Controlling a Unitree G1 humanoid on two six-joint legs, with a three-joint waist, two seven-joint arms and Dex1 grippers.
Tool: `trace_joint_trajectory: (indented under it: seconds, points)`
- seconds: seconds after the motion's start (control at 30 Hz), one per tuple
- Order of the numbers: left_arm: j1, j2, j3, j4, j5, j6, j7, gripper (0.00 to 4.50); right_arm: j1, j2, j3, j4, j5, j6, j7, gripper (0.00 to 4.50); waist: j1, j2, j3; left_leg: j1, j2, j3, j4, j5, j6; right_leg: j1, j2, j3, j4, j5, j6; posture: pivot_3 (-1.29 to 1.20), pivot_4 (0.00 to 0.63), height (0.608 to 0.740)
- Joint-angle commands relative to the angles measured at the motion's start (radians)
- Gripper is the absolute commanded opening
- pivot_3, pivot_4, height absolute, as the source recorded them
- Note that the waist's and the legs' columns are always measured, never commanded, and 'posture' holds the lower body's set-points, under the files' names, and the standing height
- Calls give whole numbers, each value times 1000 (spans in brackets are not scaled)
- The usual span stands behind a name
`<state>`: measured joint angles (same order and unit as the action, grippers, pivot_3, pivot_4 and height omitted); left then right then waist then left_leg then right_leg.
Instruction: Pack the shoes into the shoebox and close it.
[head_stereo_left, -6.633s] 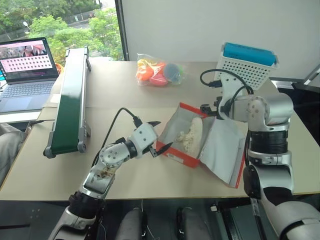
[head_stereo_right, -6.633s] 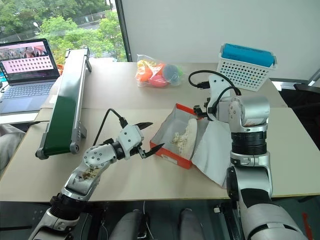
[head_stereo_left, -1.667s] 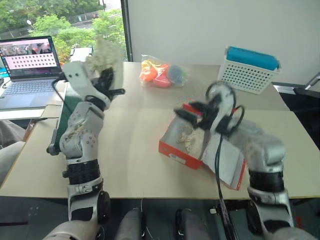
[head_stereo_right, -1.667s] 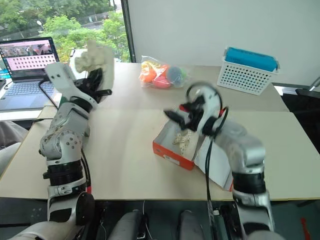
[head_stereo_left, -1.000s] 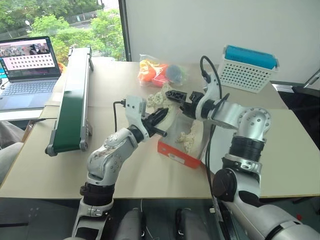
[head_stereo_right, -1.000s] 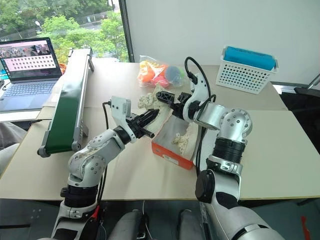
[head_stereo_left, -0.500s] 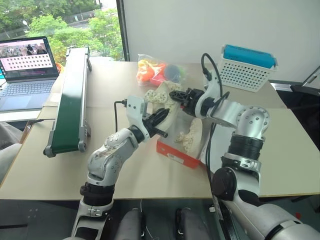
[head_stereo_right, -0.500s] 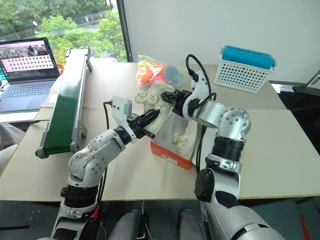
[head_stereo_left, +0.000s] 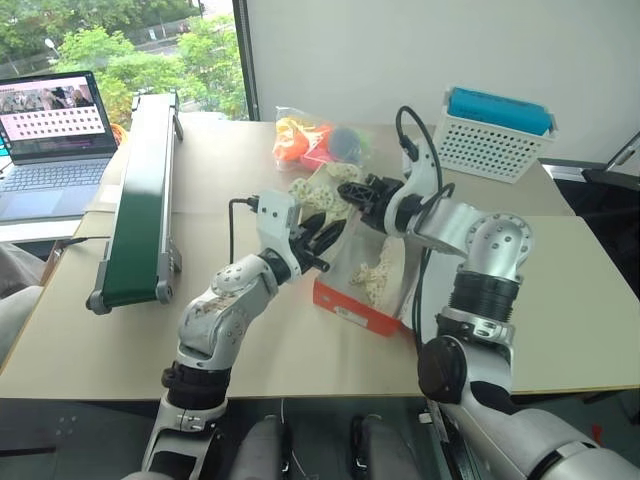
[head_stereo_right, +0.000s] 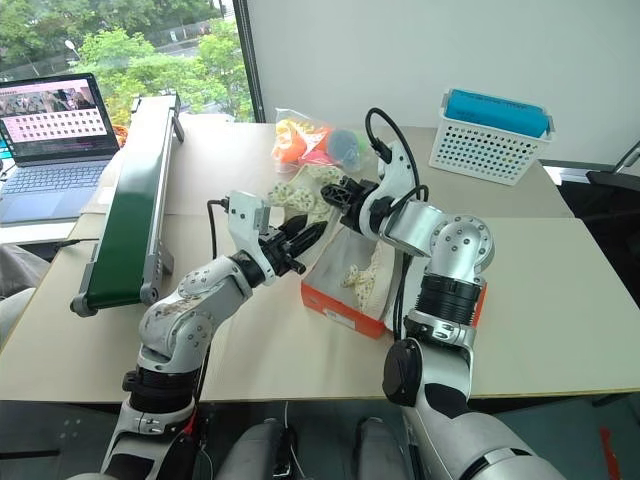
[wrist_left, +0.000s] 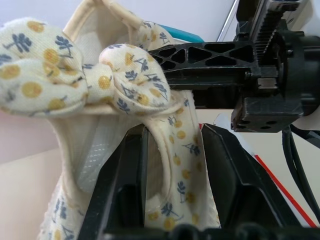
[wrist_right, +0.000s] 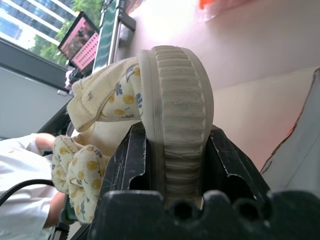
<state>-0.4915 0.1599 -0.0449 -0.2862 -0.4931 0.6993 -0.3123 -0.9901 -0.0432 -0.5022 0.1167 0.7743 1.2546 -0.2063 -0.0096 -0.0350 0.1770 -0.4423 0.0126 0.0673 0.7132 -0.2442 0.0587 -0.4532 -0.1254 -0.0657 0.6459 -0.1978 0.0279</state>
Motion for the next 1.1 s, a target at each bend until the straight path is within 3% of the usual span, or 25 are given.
trace_joint_trajectory:
  seconds: [0.03, 0.3, 0.53, 0.7, 0.8, 1.1]
  points:
    - [12, 44, 30, -46, -2, -4, -23, 1609, -48, -111, -24, 22, -65, -105, -11, 1182, 2, 0, 0, -1, 0, 0, 0, 0, 0, -1, 0, 0, 0, 0, 0, 0, 150, 699]
    - [55, 135, 57, -44, -17, -3, -84, 1609, -118, -221, -103, 143, -50, 82, -33, 1182, -13, 3, 1, -2, 1, 2, 0, 0, -1, -4, 1, 3, 1, 0, 0, 0, 150, 699]
    - [61, 209, 26, -40, -16, -30, -209, 1609, -99, -136, -225, 152, -85, 208, -118, 1182, -7, 3, 2, -2, 1, 2, 0, 0, -1, -4, 1, 3, 1, 0, 0, 0, 150, 699]
    - [81, 299, 4, -31, -1, -46, -328, 1609, -66, -73, -233, 136, -133, 245, -154, 1182, -6, 4, 2, -3, 1, 2, 0, 1, -1, -4, 1, 2, 1, 0, 0, 0, 150, 699]
    - [81, 317, -1, -18, 9, -61, -351, 1609, -47, -65, -182, 148, -172, 252, -136, 1182, -5, 5, 3, -3, 1, 2, 0, 1, -1, -4, 1, 2, 1, 0, 0, 0, 150, 699]
    - [63, 298, -11, 14, 32, -85, -360, 1609, -30, -216, 315, 307, -297, 134, 207, 1182, -8, 5, 3, -2, 1, 2, 0, 1, -1, -3, 1, 2, 1, 0, 0, 0, 150, 699]
